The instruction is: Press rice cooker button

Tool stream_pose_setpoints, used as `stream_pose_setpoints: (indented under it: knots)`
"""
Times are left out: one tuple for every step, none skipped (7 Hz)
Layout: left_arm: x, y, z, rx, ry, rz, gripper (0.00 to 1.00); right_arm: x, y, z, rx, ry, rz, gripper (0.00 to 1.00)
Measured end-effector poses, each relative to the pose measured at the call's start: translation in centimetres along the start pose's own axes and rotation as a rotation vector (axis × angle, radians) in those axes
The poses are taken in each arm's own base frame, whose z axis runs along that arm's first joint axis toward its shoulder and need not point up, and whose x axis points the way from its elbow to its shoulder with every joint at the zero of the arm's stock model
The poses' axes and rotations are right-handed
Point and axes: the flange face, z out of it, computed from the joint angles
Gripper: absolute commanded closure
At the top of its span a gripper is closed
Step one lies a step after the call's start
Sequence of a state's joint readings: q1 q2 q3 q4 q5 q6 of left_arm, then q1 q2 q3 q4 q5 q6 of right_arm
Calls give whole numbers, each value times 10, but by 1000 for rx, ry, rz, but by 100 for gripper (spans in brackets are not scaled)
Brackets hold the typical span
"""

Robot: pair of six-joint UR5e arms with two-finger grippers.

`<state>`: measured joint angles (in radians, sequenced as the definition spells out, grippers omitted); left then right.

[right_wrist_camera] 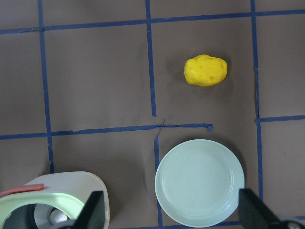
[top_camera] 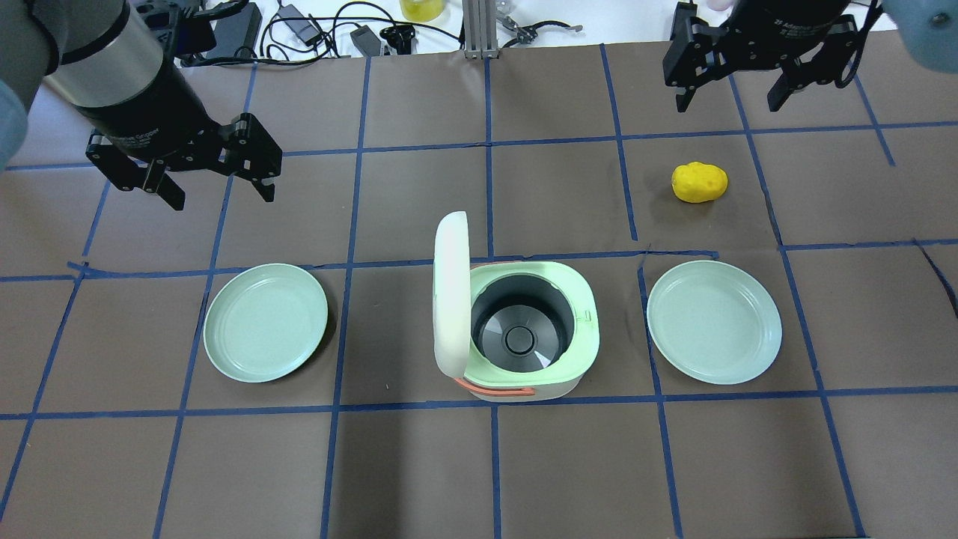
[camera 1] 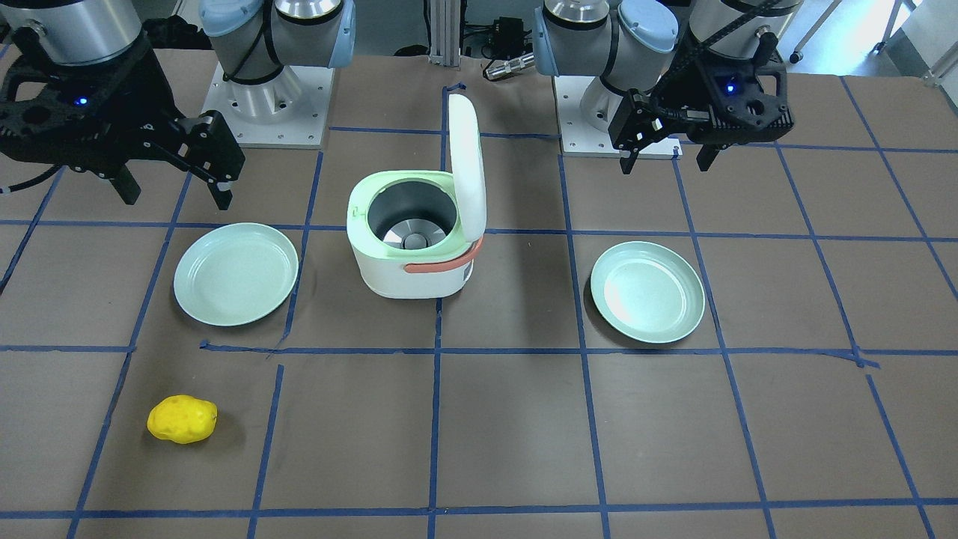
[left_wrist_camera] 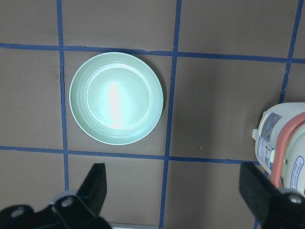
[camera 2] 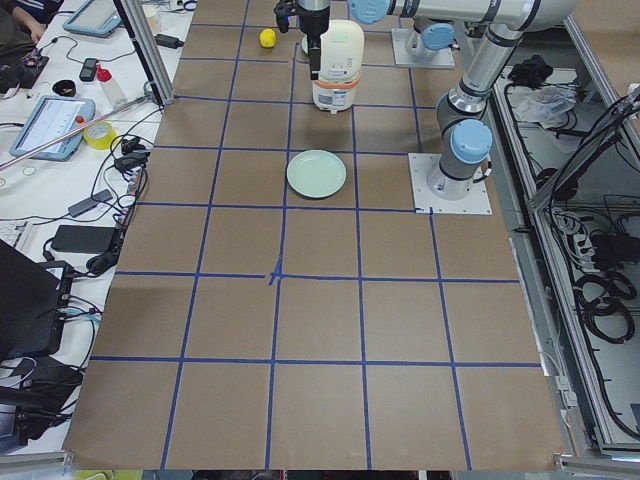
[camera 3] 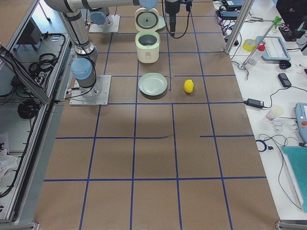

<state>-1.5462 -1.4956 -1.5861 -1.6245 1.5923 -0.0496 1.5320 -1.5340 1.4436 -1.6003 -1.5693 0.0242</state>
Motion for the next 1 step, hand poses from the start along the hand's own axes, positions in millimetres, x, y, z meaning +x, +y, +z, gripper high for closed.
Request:
stream_pose_setpoints:
  knots:
    - [0, 0, 0, 0, 0, 0, 0, 6, -2, -3, 6, 0, 8, 0]
